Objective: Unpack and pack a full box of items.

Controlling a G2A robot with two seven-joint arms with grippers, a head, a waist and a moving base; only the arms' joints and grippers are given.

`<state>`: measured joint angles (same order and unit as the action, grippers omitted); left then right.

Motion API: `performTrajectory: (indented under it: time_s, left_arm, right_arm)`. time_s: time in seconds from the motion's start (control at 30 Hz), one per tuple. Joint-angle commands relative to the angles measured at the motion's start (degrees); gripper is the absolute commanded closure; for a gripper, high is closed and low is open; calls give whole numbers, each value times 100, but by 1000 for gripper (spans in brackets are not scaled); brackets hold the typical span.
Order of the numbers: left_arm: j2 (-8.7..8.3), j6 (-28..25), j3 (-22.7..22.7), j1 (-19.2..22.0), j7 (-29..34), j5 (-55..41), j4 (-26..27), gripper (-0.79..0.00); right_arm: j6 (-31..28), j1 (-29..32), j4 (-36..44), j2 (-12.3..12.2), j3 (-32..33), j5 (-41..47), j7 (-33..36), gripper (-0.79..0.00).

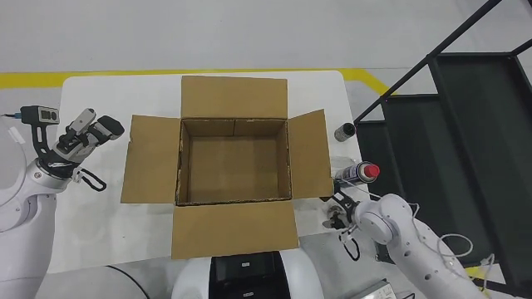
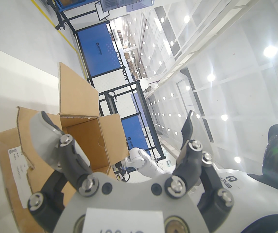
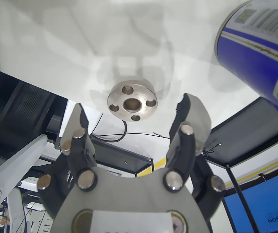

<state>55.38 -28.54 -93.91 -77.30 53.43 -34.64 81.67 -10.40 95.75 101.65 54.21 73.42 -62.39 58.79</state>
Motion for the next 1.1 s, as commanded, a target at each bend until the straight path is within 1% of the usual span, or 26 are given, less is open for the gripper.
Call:
performTrajectory:
  time_s: [0.0, 0.23, 0.37, 0.47, 0.67, 1.07]
  left_arm:
    - [0, 0, 0, 0, -1, 0, 0, -785]
    - [0, 0, 0, 0, -1, 0, 0, -785]
    - [0, 0, 0, 0, -1, 0, 0, -785]
    - [0, 0, 0, 0, -1, 0, 0, -785]
    - [0, 0, 0, 0, -1, 0, 0, -785]
    - [0, 0, 0, 0, -1, 0, 0, -785]
  right_arm:
    - [-137, 239, 249, -41, 205, 66, -2, -785]
    - [-464, 1305, 829, -191, 1104, 41, -120, -785]
    - [-551, 1753, 1002, -226, 1367, -26, -231, -785]
    - [-565, 1892, 1068, -231, 1409, -62, -320, -785]
    - [-626, 1642, 1105, -208, 1140, -93, -385, -785]
    - [-525, 703, 448, -97, 379, -21, -436, -785]
